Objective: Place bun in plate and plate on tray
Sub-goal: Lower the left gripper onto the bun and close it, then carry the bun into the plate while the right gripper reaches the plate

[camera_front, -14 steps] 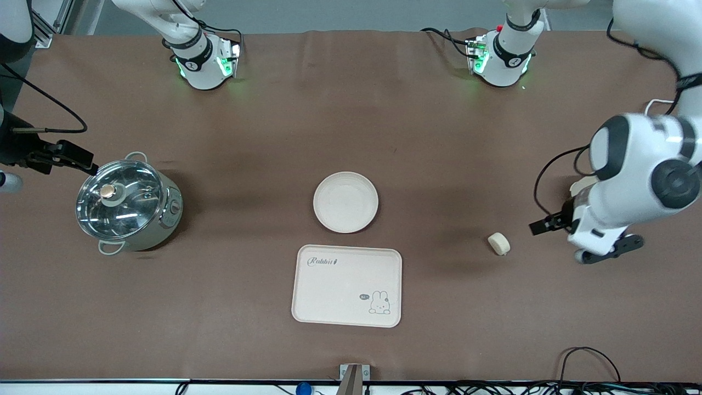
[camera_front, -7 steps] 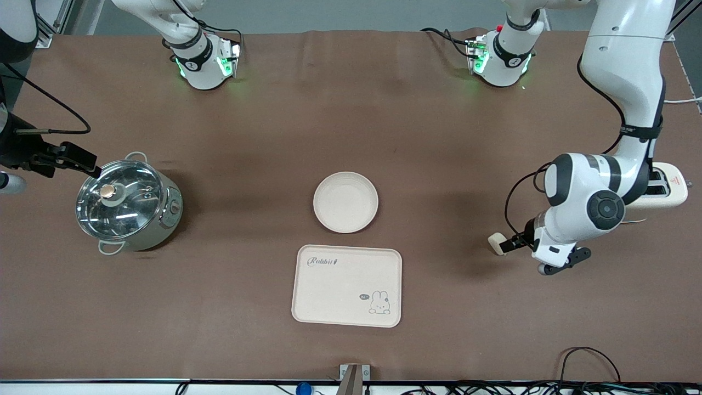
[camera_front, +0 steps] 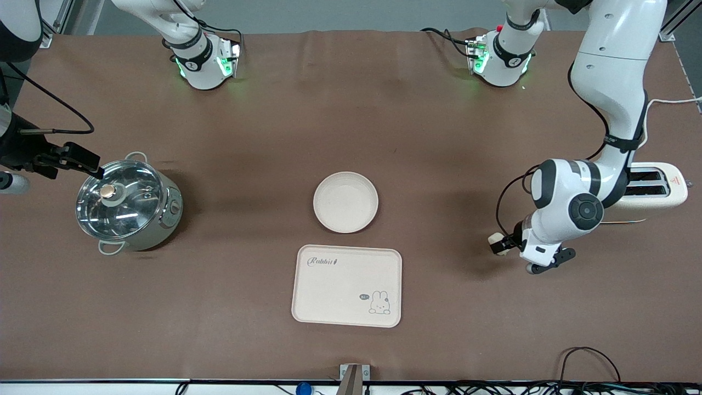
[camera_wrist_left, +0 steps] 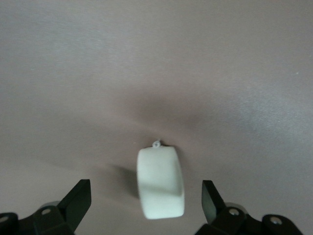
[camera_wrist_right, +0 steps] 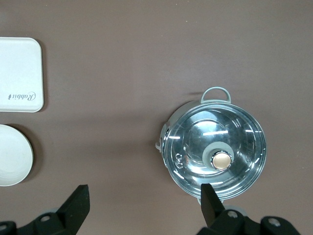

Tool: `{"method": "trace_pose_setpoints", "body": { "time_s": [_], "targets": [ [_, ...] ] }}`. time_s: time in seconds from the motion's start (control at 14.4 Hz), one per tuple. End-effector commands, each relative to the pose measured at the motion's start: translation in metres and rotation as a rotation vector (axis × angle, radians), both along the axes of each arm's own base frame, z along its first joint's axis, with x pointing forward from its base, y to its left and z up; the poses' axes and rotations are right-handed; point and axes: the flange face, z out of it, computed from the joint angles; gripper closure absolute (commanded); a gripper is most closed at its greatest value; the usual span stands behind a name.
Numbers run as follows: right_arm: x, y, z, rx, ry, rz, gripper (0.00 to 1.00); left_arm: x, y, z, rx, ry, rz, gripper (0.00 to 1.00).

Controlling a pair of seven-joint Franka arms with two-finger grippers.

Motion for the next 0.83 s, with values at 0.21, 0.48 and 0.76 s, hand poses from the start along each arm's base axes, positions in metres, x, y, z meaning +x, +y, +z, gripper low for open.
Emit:
{"method": "trace_pose_setpoints", "body": {
  "time_s": [0.21,0.48,0.76],
  "targets": [
    [0.009,0.066,-0.060,0.115,0.030,-0.092,0.00,-0.004,-0.002,-0.014,-0.016,-0.017,0.044,0.28],
    [0.016,0.126,-0.163,0.216,0.018,-0.139,0.00,-0.013,-0.042,-0.010,-0.061,-0.006,0.050,0.67],
    [0.005,0.201,-0.264,0.301,-0.049,-0.174,0.00,-0.026,-0.114,0.012,-0.123,0.005,0.116,0.78]
  ]
}}
